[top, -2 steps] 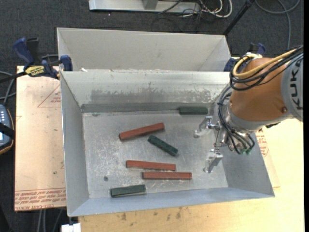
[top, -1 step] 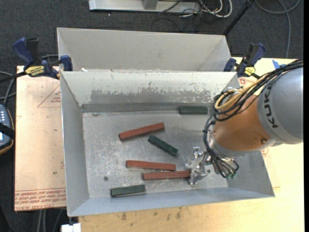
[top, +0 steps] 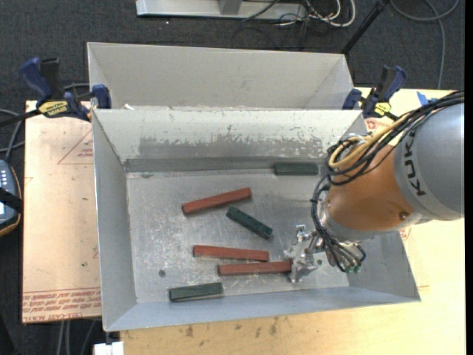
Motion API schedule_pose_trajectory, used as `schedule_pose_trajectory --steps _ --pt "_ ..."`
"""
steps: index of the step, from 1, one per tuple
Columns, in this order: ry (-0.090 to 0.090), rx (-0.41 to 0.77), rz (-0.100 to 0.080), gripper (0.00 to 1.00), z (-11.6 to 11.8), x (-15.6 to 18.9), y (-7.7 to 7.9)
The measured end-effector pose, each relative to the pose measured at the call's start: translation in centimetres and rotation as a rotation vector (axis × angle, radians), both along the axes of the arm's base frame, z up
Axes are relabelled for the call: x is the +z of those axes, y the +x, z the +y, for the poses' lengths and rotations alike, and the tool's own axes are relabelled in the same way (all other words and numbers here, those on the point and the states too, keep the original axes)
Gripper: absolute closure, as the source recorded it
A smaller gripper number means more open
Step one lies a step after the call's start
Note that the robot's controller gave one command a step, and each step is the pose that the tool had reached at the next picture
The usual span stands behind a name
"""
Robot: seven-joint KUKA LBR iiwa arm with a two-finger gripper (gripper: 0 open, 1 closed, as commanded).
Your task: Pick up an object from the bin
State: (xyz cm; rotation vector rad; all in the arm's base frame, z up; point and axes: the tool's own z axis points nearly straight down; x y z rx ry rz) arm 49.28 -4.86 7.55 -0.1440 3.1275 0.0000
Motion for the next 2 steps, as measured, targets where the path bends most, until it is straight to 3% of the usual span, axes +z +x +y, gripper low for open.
schedule_pose_trajectory --steps 1,2 --pt "-0.001 0.043 0.001 1.00 0.11 17.40 0.16" --pt "-0.001 0.044 0.005 1.00 0.11 17.23 0.10"
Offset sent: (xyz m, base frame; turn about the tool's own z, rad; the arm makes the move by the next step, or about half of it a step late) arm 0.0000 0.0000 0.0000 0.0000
